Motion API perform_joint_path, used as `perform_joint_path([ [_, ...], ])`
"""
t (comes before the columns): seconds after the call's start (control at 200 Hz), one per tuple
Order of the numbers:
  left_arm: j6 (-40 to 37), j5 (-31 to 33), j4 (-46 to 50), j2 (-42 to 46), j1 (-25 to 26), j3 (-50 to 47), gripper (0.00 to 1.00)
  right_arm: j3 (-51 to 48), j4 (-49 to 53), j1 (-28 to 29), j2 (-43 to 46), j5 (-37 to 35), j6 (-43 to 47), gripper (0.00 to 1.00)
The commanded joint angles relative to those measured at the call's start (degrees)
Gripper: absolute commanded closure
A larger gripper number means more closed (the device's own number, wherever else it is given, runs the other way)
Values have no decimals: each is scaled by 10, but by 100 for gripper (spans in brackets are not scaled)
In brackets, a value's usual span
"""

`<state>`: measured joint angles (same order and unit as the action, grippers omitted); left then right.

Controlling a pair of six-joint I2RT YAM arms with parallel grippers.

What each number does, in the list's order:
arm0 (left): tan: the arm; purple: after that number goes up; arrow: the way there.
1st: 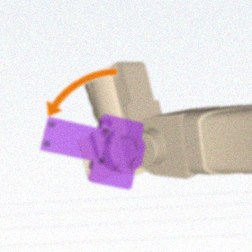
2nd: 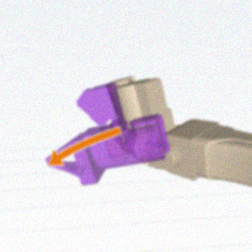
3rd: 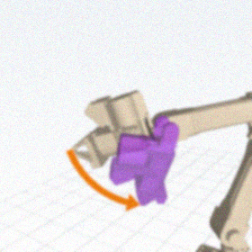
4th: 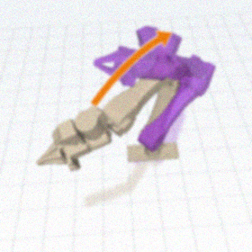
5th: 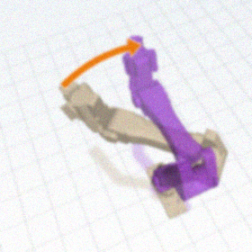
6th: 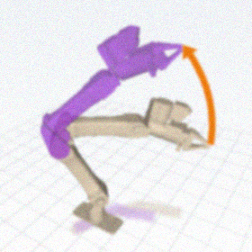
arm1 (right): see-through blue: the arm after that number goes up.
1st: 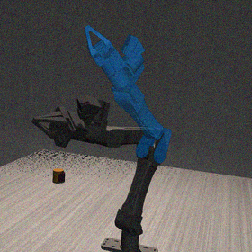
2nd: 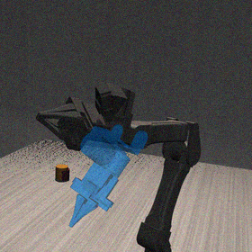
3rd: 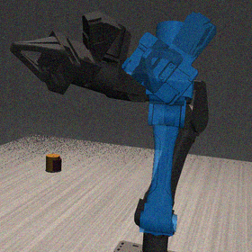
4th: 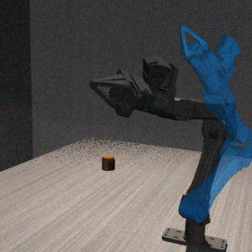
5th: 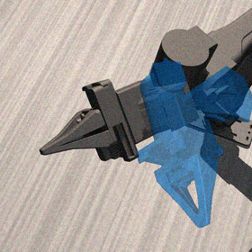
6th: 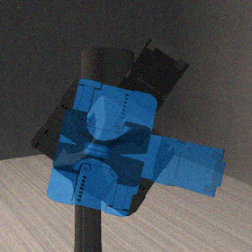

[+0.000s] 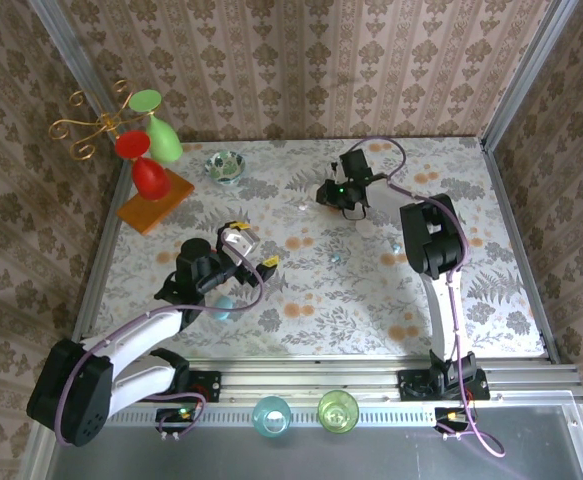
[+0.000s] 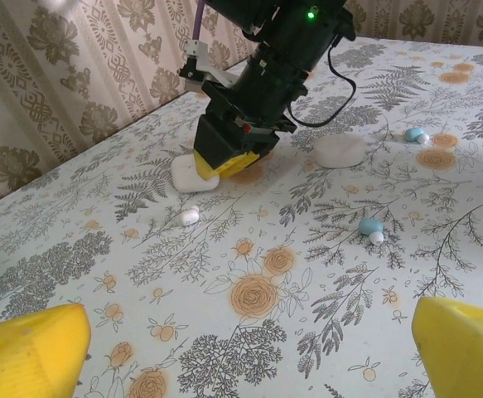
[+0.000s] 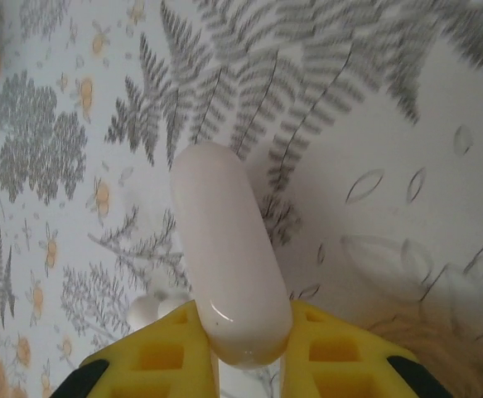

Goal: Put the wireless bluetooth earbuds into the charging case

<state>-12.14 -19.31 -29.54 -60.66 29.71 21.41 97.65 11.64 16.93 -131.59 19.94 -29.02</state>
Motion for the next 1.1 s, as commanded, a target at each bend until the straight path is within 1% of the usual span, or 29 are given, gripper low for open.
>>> perform_joint_path([
  [0.0, -12, 8, -6, -2, 5, -8, 0, 30, 40, -1, -22, -13, -17, 77],
  [0.11, -8, 14, -3, -3, 5, -6, 0, 19, 38, -5, -19, -20, -18, 67],
  [0.195, -1, 27, 7, -4, 5, 4, 0, 0, 30, -7, 1, -31, -13, 54],
  [0.305, 1, 24, 25, -9, 7, 15, 0, -27, 31, -9, 43, -49, 21, 41],
  [0.435, -1, 20, 21, -14, 16, 19, 0, -95, 25, -10, 120, -80, 84, 32],
  [0.575, -1, 14, 12, -28, 24, 21, 0, -215, -12, -10, 228, -141, 143, 27],
  [0.585, -2, 13, 12, -29, 24, 21, 0, -223, -13, -10, 236, -148, 147, 25],
  [0.64, -2, 12, 4, -36, 27, 22, 0, -255, -4, -11, 270, -179, 164, 22],
  [0.665, -1, 11, 0, -39, 29, 23, 0, -265, 5, -10, 282, -191, 171, 19],
  [0.72, -1, 8, -11, -48, 31, 25, 0, -279, 27, -13, 300, -208, 181, 17],
  [0.75, -1, 6, -15, -54, 32, 27, 0, -281, 42, -14, 303, -218, 181, 14],
  [0.835, -2, 2, -25, -73, 34, 34, 0, -278, 74, -17, 298, -232, 184, 13],
  [0.915, -2, 0, -32, -87, 37, 41, 0, -279, 77, -18, 288, -238, 186, 17],
  [1.095, 2, 4, -37, -86, 43, 40, 0, -247, 127, -18, 244, -218, 179, 21],
])
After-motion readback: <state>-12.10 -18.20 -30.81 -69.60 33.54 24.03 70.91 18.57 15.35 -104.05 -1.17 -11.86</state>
